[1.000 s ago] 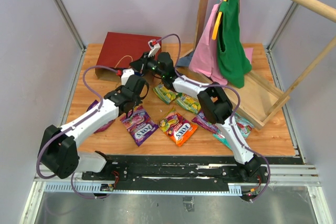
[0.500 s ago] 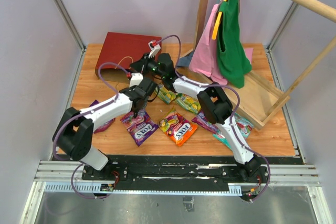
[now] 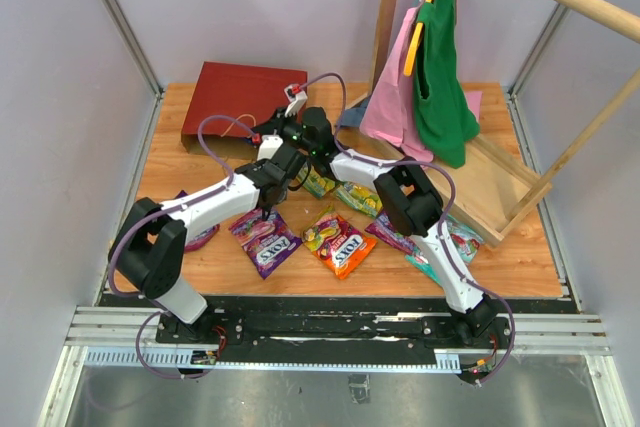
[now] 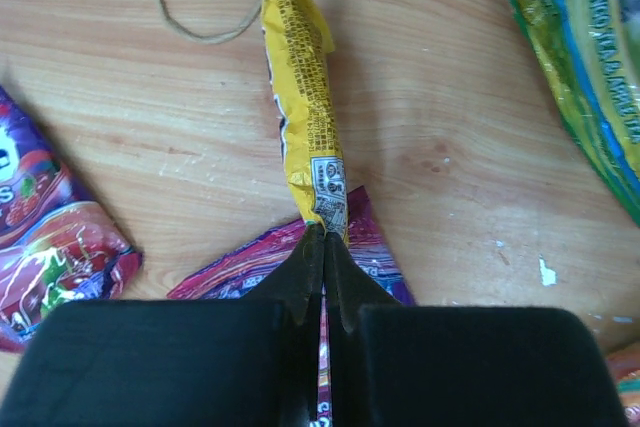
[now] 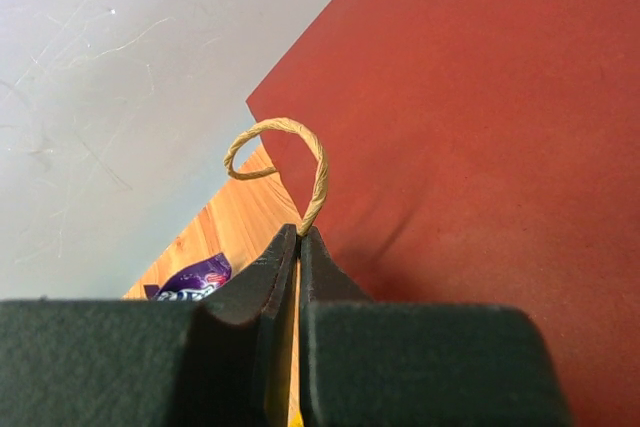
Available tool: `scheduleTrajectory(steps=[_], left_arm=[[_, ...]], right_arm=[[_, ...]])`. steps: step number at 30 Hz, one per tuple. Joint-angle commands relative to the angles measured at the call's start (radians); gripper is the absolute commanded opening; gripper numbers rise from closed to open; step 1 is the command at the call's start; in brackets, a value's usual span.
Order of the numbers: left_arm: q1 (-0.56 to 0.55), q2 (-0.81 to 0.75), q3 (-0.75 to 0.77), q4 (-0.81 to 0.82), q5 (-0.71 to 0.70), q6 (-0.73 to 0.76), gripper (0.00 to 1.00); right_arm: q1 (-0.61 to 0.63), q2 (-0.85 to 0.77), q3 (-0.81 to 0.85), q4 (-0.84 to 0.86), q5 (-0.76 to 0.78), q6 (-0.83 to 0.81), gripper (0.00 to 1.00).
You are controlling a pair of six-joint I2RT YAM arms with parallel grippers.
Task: Take the snacks out of the paper bag
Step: Place the snack at the center of the board.
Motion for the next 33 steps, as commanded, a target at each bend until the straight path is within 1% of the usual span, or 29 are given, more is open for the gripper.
scheduleTrajectory(steps=[1,4,10,18,24,25,27,28,30,33], left_arm=[[-0.007,-0.052,-0.005,0.093,0.101,0.051,0.01],[-0.007,-0.066,-0.013,0.13,0.166,0.063,0.01],[-0.007,-0.057,-0.011,0.142,0.209,0.062,0.0],[-0.007,0.014,-0.008,0.157,0.275,0.043,0.01],[-0.007,0.029,-0.009,0.185,0.336,0.028,0.0],[-0.007,0.025,-0.011,0.191,0.347,0.027,0.02],[-0.007,0.013,-0.016,0.207,0.371,0.029,0.11],[-0.007,0.004,-0.021,0.216,0.379,0.029,0.18],[-0.007,-0.015,-0.031,0.234,0.392,0.031,0.36],[-0.007,-0.032,-0.035,0.237,0.394,0.034,0.51]], right_arm=[[-0.016,-0.037,-0.015,0.056,-0.021,0.013,0.01],[-0.017,-0.035,-0.012,0.055,-0.038,0.011,0.01],[-0.018,-0.037,-0.017,0.056,-0.039,0.01,0.01],[-0.025,-0.038,-0.025,0.063,-0.041,0.014,0.01],[-0.031,-0.039,-0.036,0.072,-0.043,0.02,0.01],[-0.031,-0.039,-0.038,0.073,-0.043,0.019,0.01],[-0.032,-0.038,-0.038,0.074,-0.043,0.021,0.01],[-0.032,-0.039,-0.039,0.074,-0.045,0.022,0.01],[-0.034,-0.04,-0.041,0.076,-0.045,0.023,0.01],[-0.034,-0.041,-0.044,0.079,-0.046,0.025,0.01]])
